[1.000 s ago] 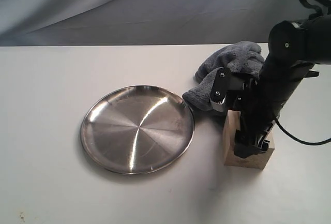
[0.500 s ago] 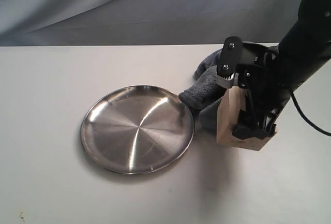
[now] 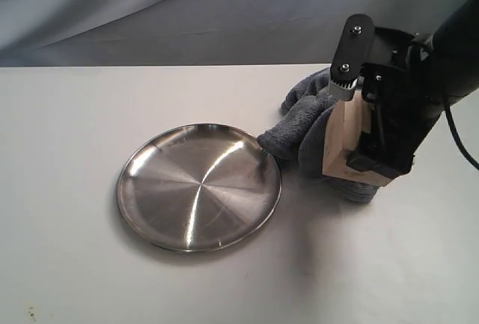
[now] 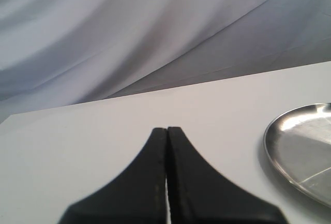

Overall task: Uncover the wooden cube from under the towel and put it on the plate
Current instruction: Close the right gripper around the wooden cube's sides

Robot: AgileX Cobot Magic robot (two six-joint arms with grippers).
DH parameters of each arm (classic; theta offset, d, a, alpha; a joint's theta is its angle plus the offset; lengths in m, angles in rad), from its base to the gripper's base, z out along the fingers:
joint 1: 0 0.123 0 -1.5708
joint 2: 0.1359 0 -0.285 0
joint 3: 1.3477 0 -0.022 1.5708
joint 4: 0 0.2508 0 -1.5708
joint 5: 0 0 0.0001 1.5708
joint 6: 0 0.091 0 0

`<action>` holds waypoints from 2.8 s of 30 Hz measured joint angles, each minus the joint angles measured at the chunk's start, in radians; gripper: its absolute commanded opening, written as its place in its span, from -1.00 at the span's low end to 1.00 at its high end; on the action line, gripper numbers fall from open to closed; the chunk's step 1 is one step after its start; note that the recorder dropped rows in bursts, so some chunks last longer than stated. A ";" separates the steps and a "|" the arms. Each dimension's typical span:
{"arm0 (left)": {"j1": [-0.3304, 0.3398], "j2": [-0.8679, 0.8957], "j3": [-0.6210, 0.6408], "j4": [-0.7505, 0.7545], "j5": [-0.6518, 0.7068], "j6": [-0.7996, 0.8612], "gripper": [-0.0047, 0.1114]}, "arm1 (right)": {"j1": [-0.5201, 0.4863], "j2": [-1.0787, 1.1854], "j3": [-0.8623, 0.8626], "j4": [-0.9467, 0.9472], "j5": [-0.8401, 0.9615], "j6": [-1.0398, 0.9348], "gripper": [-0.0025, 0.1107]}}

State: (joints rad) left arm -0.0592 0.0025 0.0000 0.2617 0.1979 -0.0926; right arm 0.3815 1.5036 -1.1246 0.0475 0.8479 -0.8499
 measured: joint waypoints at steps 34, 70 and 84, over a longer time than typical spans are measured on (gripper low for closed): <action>0.000 0.000 0.000 0.000 0.000 0.000 -0.92 | -0.002 0.214 0.068 0.123 0.118 0.023 0.30; 0.000 0.000 0.000 0.000 0.000 0.000 -0.92 | 0.014 0.211 0.068 0.068 0.196 0.096 0.54; 0.000 0.000 0.000 0.000 0.000 0.000 -0.92 | 0.014 0.104 0.069 0.083 0.168 0.122 0.54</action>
State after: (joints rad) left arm -0.0592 0.0025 0.0000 0.2617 0.1979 -0.0926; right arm 0.3951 1.6075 -1.0560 0.1305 1.0156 -0.7277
